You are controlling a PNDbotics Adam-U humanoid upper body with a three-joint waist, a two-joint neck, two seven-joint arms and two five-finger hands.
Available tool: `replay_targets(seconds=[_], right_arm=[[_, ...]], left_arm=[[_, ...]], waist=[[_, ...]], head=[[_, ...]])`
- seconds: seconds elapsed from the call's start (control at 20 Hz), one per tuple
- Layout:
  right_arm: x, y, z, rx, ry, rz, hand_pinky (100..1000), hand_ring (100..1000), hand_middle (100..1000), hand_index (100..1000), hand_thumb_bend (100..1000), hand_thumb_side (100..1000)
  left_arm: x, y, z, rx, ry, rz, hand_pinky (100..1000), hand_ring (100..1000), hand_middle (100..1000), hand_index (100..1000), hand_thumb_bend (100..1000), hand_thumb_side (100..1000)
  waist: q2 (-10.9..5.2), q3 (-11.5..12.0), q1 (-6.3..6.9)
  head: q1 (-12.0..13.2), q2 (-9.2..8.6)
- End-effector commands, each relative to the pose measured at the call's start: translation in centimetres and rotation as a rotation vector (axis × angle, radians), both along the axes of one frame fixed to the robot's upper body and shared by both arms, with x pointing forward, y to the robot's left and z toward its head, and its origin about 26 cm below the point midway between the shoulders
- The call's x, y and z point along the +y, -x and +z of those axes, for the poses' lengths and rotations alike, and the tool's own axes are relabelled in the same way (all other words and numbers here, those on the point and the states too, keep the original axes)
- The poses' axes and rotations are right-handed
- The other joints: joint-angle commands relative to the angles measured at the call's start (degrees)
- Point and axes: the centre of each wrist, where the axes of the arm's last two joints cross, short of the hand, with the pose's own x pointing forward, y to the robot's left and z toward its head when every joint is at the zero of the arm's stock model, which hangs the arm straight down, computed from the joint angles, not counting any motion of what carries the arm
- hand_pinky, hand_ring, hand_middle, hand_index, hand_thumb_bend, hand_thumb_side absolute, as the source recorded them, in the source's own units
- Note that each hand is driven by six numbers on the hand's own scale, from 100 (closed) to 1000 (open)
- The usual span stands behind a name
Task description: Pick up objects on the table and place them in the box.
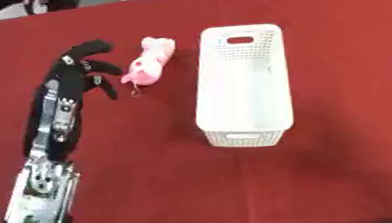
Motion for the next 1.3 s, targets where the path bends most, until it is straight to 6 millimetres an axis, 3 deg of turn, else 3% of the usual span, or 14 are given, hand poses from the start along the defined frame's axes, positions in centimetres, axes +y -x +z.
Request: replay_targets(seconds=[0.05, 1.3], right_arm=[[0.00, 0.14, 0.46, -0.017, 0.007, 0.007, 653, 789, 846, 806, 178, 738], [-0.11, 0.16, 0.45, -0.018, 0.008, 0.001, 653, 789, 845, 806, 172, 740]], left_arm=[[0.11, 0.13, 0.81, -0.025, -0.026, -0.006, 336, 612, 728, 833, 194, 970], [0.19, 0.15, 0.81, -0.024, -0.030, -0.003, 330, 611, 731, 833, 189, 971]], waist=[[-0.63, 0.00, -0.23], [-0.79, 0.07, -0.32]], head=[[0.67, -0.72], [1.66, 0.46]])
